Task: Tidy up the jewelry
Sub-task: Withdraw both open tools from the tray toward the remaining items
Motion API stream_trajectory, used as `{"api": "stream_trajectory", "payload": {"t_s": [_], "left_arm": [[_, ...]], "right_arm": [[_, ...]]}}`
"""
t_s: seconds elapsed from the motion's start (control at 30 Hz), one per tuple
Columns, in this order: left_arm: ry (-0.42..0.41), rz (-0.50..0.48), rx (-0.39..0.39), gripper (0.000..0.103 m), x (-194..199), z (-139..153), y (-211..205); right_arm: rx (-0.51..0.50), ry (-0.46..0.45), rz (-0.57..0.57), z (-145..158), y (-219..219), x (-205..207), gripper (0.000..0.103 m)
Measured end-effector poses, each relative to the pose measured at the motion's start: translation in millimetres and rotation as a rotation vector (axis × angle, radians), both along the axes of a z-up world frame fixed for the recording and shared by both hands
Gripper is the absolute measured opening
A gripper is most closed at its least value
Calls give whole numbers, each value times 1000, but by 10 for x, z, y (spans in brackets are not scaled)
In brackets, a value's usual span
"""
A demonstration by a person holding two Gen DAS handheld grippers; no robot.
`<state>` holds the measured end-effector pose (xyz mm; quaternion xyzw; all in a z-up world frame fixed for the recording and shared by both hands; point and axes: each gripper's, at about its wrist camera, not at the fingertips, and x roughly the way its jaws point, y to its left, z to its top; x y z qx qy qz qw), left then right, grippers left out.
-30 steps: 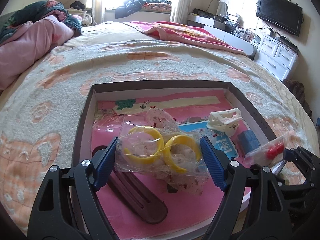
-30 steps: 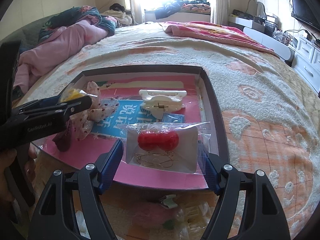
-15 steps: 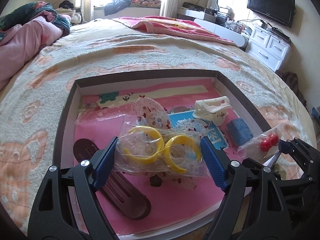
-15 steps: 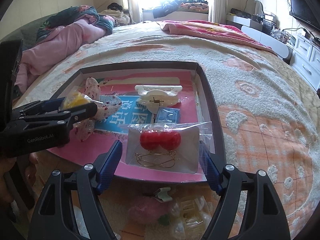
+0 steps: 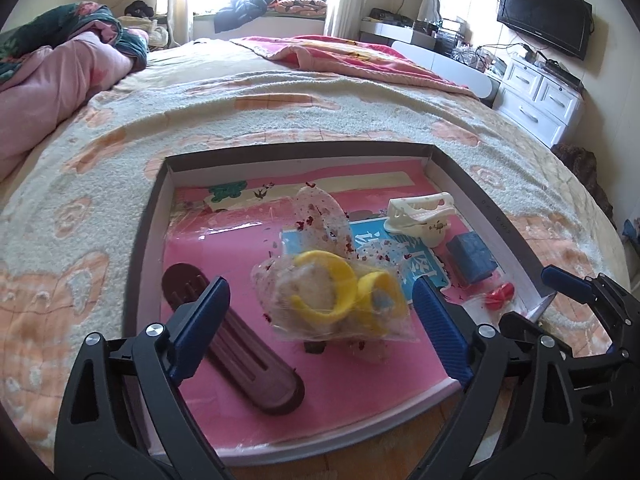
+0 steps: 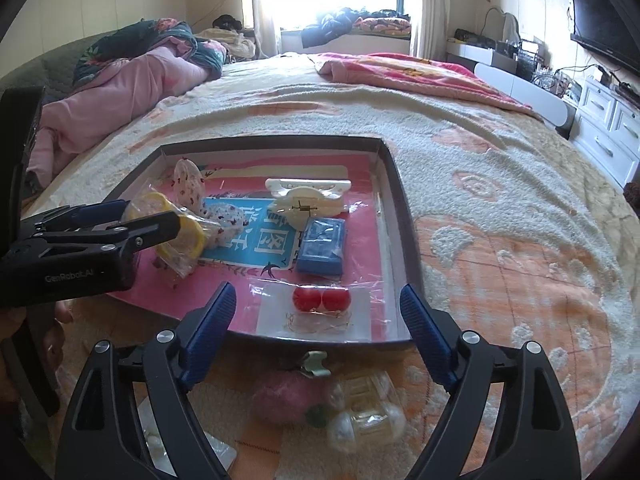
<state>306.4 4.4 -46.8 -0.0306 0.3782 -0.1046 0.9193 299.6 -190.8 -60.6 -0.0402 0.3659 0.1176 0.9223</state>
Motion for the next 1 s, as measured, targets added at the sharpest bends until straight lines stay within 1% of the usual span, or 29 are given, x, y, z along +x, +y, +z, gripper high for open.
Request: {"api": "stream_trajectory", "payload": {"t_s": [0.1, 0.2, 0.3, 0.43, 0.67, 1.0], "left_arm": [[-12, 9, -8, 90, -61, 59, 34], [-24, 20, -16, 92, -149, 112, 69], [-17, 30, -27, 92, -207, 140, 107], [-35, 45, -40, 92, -324, 213, 157], [-68, 61, -54, 92, -521, 361, 227], [-88, 65, -56, 92, -762, 462, 258]], "right_arm": [[3, -11, -6, 33, -11, -48, 84], [7, -20, -8, 67, -15, -96, 84], [11, -27, -15, 105, -29, -149, 85], [23, -44, -29, 160, -66, -225, 87], [44, -65, -46, 271, -140, -374, 87], [61, -94, -47, 434, -185, -639, 88]]}}
